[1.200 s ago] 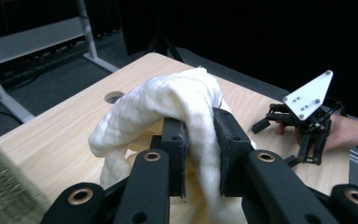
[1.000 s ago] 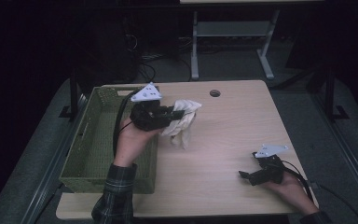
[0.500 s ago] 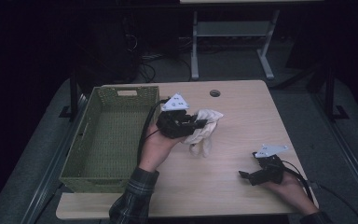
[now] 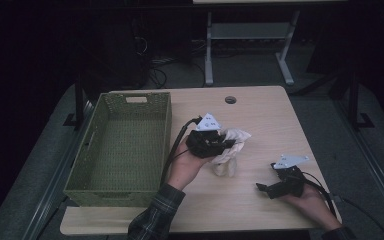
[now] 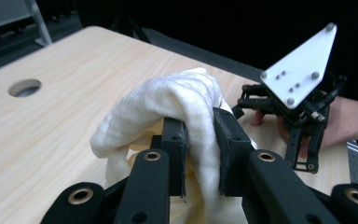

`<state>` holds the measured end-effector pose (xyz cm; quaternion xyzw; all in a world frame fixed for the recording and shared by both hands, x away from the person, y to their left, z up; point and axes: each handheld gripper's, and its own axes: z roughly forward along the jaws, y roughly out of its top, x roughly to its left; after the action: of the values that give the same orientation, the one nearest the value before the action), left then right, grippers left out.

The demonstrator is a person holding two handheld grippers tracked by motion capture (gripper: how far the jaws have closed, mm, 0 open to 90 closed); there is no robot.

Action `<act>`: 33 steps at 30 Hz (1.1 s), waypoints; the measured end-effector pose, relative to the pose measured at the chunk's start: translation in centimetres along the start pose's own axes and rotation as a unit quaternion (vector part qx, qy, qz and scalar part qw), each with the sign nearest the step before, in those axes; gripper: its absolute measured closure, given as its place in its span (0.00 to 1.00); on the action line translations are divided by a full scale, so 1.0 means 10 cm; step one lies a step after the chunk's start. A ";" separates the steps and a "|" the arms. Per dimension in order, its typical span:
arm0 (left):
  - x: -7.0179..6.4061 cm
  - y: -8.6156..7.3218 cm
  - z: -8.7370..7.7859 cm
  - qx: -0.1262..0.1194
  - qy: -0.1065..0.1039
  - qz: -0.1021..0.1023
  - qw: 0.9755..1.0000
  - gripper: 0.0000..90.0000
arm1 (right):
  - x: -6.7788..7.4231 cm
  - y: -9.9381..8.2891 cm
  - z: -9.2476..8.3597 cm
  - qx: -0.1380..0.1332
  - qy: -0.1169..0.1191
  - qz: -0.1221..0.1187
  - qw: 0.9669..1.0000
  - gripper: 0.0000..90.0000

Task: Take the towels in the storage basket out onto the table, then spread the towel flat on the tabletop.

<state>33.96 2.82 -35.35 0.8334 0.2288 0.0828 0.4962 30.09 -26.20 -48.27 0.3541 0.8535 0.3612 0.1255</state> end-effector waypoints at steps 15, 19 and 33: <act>-0.03 -0.32 0.45 0.044 -0.017 -0.011 0.999 0.77 | 0.00 0.00 0.00 0.000 0.000 -0.001 1.000 0.03; -0.02 -0.33 0.43 0.037 -0.004 -0.011 0.999 0.60 | 0.00 0.00 0.00 0.001 -0.001 -0.003 1.000 0.03; 0.00 -0.49 0.24 0.039 0.022 -0.025 0.999 0.52 | -0.02 0.00 -0.01 0.004 0.003 -0.007 1.000 0.06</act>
<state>33.40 2.91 -40.78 0.8441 0.2635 0.0798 0.4602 30.18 -26.38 -48.18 0.3474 0.8577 0.3581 0.1242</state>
